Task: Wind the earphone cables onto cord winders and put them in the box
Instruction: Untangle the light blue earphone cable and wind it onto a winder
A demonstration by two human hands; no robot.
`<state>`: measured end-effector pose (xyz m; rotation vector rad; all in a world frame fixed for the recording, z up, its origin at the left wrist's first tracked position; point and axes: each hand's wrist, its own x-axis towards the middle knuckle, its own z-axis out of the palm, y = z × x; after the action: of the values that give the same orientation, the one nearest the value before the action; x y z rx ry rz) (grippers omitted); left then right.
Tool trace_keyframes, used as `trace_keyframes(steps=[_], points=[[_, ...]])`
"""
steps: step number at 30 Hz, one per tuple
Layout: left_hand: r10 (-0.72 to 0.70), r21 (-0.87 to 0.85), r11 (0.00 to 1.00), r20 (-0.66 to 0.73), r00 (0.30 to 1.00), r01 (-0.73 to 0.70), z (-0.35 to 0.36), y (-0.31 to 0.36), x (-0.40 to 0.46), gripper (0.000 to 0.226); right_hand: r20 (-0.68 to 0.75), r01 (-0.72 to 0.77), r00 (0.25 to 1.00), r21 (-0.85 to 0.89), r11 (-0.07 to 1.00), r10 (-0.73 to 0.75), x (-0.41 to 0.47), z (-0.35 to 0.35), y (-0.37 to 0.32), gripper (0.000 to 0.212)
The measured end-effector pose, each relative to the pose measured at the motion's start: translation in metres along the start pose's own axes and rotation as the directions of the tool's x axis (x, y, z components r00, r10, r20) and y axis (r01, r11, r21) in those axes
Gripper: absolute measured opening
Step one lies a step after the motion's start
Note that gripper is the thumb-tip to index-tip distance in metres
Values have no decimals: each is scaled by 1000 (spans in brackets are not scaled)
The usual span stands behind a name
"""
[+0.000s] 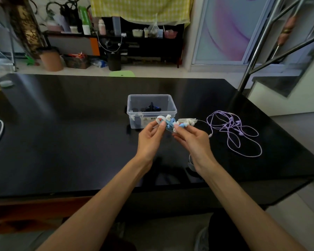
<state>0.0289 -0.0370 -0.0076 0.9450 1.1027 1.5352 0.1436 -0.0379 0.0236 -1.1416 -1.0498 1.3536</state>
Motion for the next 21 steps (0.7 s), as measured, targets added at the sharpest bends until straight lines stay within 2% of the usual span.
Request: trace_keyframes(steps=[3, 5, 7, 9, 10, 12, 14, 16, 17, 18, 19, 21], points=[[52, 117, 991, 58, 997, -58, -4, 4, 0, 17, -94, 56, 994, -48, 997, -60, 3, -2, -4, 5], [64, 202, 976, 97, 993, -83, -10, 8, 2, 19, -111, 65, 991, -111, 992, -77, 7, -4, -6, 8], [88, 298, 947, 133, 987, -124, -20, 19, 14, 26, -72, 65, 994, -173, 983, -78, 19, -2, -10, 11], [117, 454, 871, 182, 976, -189, -29, 41, 37, 34, -12, 104, 994, -269, 957, -111, 37, 4, -21, 6], [121, 560, 799, 207, 971, -219, -33, 55, 53, 37, 26, 137, 990, -331, 933, -136, 50, 9, -28, 6], [112, 775, 572, 249, 962, -268, -39, 86, 88, 34, 108, 204, 979, -460, 864, -174, 78, 21, -49, 15], [94, 924, 252, 273, 957, -288, -38, 109, 119, 29, 179, 238, 971, -602, 762, -162, 108, 36, -71, 24], [55, 951, -93, 302, 952, -296, -32, 117, 143, 30, 242, 220, 969, -754, 619, -49, 137, 53, -82, 25], [23, 928, -221, 311, 950, -299, -29, 116, 152, 33, 258, 201, 966, -821, 535, 33, 152, 61, -82, 26], [-10, 906, -304, 304, 953, -293, -26, 111, 161, 35, 259, 188, 960, -876, 445, 104, 166, 68, -80, 27], [-46, 894, -346, 286, 957, -284, -24, 105, 169, 38, 251, 182, 955, -917, 356, 160, 180, 74, -76, 28], [-134, 895, -347, 247, 960, -279, -25, 91, 181, 43, 235, 191, 939, -964, 187, 250, 202, 81, -67, 30]])
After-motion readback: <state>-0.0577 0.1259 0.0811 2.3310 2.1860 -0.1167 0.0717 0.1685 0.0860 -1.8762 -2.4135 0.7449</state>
